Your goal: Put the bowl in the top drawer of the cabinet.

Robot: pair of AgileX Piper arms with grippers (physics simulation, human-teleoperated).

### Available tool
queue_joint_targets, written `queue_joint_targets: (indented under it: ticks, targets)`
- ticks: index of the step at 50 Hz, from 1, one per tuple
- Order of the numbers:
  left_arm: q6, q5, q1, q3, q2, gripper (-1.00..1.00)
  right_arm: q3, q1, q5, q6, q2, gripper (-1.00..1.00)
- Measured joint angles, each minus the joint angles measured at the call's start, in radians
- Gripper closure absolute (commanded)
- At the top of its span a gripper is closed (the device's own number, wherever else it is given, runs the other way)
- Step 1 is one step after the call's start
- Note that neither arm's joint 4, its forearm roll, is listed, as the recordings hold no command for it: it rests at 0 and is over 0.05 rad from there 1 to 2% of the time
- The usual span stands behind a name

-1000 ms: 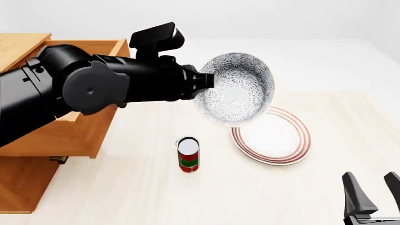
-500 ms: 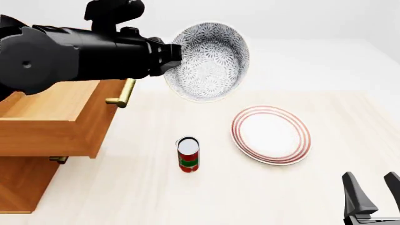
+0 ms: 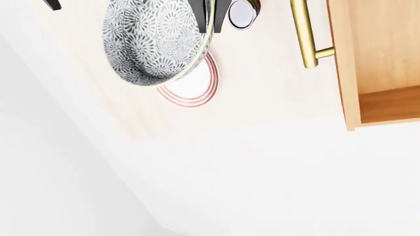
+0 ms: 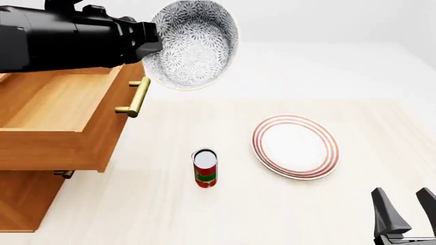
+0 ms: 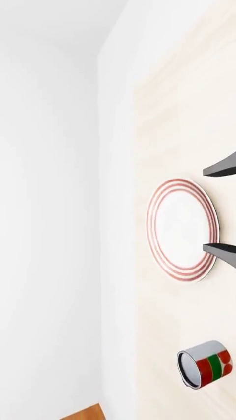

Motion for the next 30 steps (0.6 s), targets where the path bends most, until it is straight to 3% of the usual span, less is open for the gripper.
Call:
queue_joint_targets:
  ticks: [30]
  targets:
    - [0.001, 0.077, 0.111, -0.019, -0.116, 1.00, 0.000, 0.001, 0.000, 0.003, 0.001, -1.00]
